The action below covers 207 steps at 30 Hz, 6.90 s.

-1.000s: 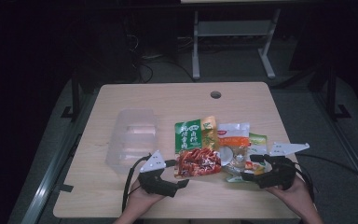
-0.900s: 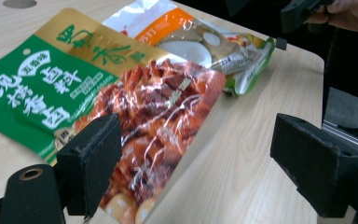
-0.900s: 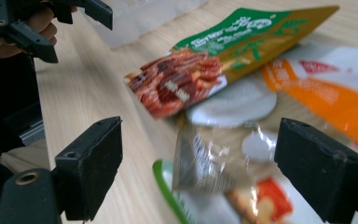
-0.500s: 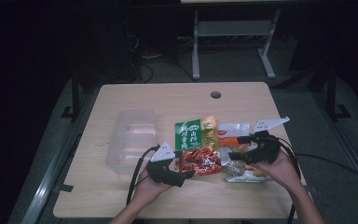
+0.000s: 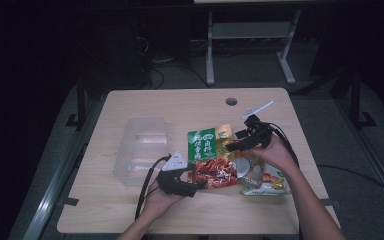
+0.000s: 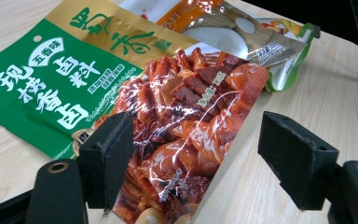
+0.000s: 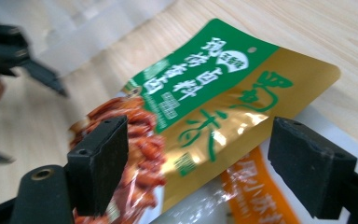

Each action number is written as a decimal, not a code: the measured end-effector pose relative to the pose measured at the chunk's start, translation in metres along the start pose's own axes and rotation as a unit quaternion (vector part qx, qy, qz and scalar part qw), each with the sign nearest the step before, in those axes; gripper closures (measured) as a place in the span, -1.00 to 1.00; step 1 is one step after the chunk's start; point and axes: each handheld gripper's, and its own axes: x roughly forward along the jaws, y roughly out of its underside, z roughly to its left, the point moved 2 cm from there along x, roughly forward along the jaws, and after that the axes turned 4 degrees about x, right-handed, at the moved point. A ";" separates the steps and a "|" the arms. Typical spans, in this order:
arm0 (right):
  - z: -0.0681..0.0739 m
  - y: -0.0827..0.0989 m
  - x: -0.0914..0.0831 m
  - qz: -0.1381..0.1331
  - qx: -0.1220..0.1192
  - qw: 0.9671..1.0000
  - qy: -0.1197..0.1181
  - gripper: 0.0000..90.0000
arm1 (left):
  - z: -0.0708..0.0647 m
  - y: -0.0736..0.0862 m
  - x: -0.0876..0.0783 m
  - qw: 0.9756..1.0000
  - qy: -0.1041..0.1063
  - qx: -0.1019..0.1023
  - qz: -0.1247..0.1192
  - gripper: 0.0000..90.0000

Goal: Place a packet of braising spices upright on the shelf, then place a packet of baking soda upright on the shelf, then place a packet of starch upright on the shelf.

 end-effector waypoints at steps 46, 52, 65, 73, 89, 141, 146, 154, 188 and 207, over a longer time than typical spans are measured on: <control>0.034 0.023 -0.046 -0.079 -0.047 0.994 -0.060 1.00 | 0.003 -0.004 -0.003 0.999 -0.017 -0.033 -0.024 -0.58; 0.052 0.030 -0.066 -0.094 -0.090 0.990 -0.061 1.00 | 0.007 -0.008 0.001 0.997 -0.037 -0.060 -0.036 -0.64; 0.062 0.054 -0.082 -0.126 -0.117 0.982 -0.085 1.00 | 0.018 -0.009 0.017 0.992 0.045 -0.113 -0.035 -0.10; 0.063 0.064 -0.078 -0.123 -0.116 0.982 -0.084 1.00 | 0.014 -0.013 0.011 0.988 0.070 -0.121 -0.060 0.63; 0.053 0.064 -0.064 -0.091 -0.079 0.988 -0.091 0.93 | 0.008 -0.013 0.000 0.993 0.038 -0.087 -0.064 0.91; 0.102 0.005 -0.106 -0.162 -0.098 0.978 -0.085 1.00 | -0.018 0.004 -0.036 0.998 -0.008 -0.042 -0.039 0.10; 0.099 -0.006 -0.110 -0.165 -0.097 0.979 -0.075 1.00 | -0.024 0.005 -0.034 0.999 0.003 -0.037 -0.037 0.11; 0.091 -0.026 -0.097 -0.162 -0.088 0.981 -0.066 1.00 | -0.031 0.007 -0.032 0.999 0.011 -0.020 -0.035 0.14; 0.112 -0.086 -0.048 -0.155 -0.118 0.977 -0.087 1.00 | -0.044 0.005 -0.029 0.999 0.002 0.031 -0.033 -0.31; 0.124 -0.114 -0.022 -0.151 -0.126 0.975 -0.103 0.99 | -0.045 0.005 -0.032 0.999 -0.002 0.037 -0.035 -0.37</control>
